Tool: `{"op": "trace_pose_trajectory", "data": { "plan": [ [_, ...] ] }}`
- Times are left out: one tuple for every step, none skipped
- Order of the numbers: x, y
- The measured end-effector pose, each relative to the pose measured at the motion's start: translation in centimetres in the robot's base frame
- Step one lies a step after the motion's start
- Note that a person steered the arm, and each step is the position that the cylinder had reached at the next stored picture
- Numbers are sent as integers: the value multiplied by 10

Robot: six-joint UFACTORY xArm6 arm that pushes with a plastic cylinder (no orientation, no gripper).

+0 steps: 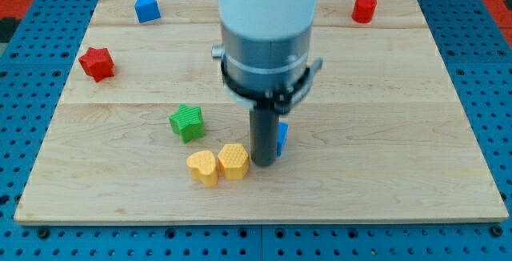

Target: Push the blue cube vertically below the red circle

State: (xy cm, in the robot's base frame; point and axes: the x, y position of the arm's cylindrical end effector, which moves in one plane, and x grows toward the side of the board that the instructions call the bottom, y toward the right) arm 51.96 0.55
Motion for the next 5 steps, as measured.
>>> {"op": "trace_pose_trajectory", "data": {
  "plan": [
    [-44,1],
    [-85,47],
    [-110,62],
    [-121,6],
    [-134,18]
  ]
}}
